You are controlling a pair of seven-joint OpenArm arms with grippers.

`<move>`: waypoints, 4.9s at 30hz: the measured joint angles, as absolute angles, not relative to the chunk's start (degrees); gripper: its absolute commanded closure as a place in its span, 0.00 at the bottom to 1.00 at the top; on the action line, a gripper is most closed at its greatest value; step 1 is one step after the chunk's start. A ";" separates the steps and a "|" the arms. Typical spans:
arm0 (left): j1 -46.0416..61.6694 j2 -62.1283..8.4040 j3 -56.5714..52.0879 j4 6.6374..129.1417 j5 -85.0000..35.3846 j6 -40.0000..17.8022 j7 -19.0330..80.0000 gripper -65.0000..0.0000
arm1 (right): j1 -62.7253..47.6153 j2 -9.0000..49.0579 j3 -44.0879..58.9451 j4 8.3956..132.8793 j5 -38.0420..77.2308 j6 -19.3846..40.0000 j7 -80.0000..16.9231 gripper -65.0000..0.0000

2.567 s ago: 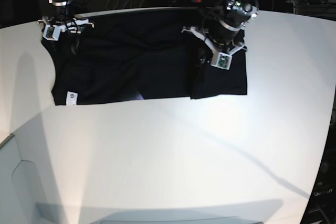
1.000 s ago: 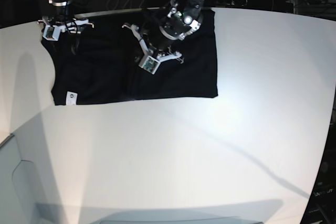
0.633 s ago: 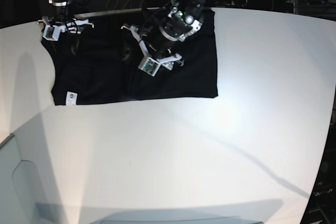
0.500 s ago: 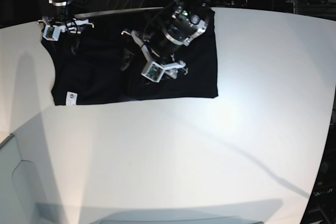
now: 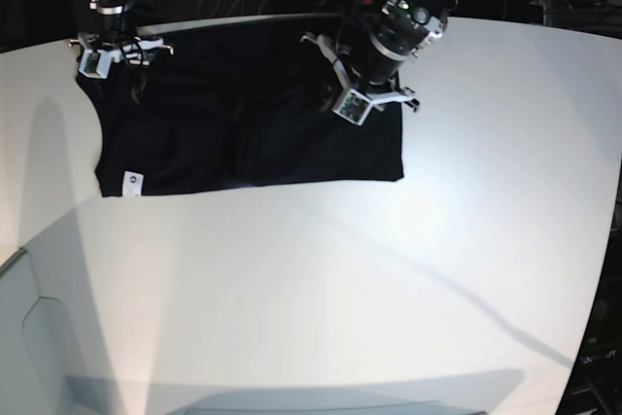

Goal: Fold the T-shirt properly
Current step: 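Release with the left gripper and move it to the folded shirt's edge, then grasp the folded shirt's edge with both grippers and lift it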

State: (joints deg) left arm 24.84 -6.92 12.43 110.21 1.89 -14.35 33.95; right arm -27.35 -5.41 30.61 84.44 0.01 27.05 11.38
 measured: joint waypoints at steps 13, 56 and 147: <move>17.23 -5.61 30.41 98.50 1.87 -14.37 34.11 0.88 | -28.25 -5.85 30.70 88.92 -0.95 27.14 9.34 0.40; 10.39 -7.94 0.45 92.82 1.30 -15.22 33.67 0.88 | -32.01 -8.40 30.63 97.67 -0.62 27.14 9.63 0.40; 13.96 -3.95 -17.10 90.78 1.28 -14.41 31.05 0.88 | -22.90 -5.08 4.16 113.06 -1.13 35.27 -19.44 1.00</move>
